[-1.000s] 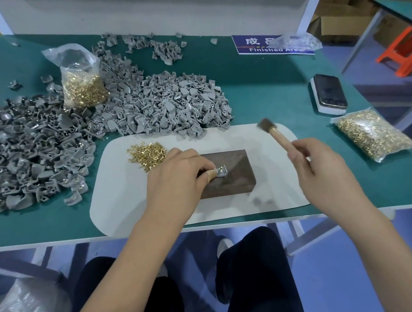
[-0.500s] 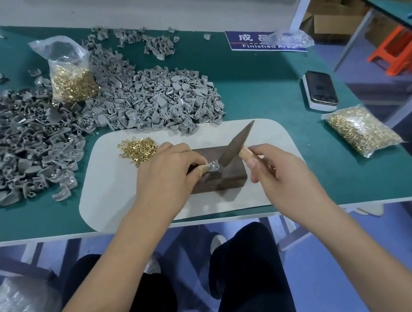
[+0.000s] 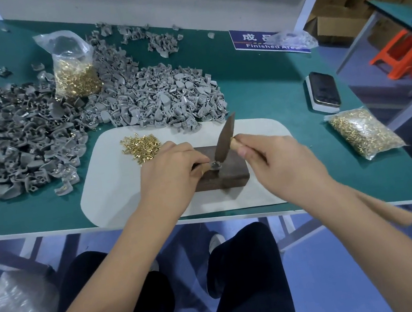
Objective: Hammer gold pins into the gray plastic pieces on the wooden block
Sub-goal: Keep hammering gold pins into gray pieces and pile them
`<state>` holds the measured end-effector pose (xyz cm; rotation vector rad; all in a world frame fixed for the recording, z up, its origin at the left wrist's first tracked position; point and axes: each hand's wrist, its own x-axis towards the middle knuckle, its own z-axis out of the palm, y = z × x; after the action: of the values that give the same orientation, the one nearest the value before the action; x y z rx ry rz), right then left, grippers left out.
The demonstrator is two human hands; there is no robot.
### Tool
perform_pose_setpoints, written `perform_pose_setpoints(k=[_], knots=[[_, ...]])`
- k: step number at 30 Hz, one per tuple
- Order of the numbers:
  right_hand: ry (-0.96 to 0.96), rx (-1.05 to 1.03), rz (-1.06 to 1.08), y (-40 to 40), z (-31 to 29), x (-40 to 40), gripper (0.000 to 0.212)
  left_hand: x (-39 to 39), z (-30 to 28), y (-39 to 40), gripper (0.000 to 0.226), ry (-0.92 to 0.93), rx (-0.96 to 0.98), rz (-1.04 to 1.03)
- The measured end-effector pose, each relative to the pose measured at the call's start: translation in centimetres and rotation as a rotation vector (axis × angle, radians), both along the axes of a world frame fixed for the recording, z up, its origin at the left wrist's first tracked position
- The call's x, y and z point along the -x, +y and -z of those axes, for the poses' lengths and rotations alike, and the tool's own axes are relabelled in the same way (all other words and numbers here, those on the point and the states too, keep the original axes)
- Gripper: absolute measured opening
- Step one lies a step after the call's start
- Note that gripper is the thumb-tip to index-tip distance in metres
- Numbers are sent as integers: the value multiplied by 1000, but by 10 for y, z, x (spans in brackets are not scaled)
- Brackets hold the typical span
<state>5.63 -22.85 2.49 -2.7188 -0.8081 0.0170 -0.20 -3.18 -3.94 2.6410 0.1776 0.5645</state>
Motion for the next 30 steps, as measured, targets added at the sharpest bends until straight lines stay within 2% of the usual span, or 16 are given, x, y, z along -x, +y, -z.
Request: perform_pose_setpoints(k=[4, 6, 8, 10, 12, 14, 17, 19, 22, 23, 25, 27, 30], knots=[[-162, -250, 6, -4, -10, -5, 33, 0, 2, 2, 10, -1, -13, 3], [-112, -208, -14, 0, -3, 1, 27, 0, 3, 2, 9, -8, -9, -2], [4, -59, -21, 2, 7, 7, 22, -1, 2, 1, 9, -11, 0, -5], [-48, 2, -2, -1, 6, 3, 23, -1, 1, 1, 9, -8, -9, 2], [-140, -99, 30, -4, 0, 2, 25, -1, 1, 2, 8, -12, -23, 3], [-129, -239, 47, -3, 2, 6, 25, -1, 3, 3, 7, -26, -20, 1], [1, -107, -9, -2, 12, 13, 20, 0, 3, 2, 9, -29, -22, -11], [-36, -83, 10, -5, 10, 9, 19, -1, 2, 2, 10, -20, -22, -2], [-97, -271, 67, -5, 12, 12, 28, -1, 2, 2, 9, -3, -8, -9], [-78, -279, 56, -4, 13, 14, 28, -1, 2, 2, 9, -1, -6, -11], [-26, -164, 8, -5, 17, 16, 23, 0, 2, 1, 11, 0, -11, -13], [-83, -122, 37, -10, 15, 10, 23, 0, 1, 1, 12, 5, -13, -13], [-134, -286, 86, -10, 15, 14, 29, 0, 0, 1, 12, 21, 6, -11]])
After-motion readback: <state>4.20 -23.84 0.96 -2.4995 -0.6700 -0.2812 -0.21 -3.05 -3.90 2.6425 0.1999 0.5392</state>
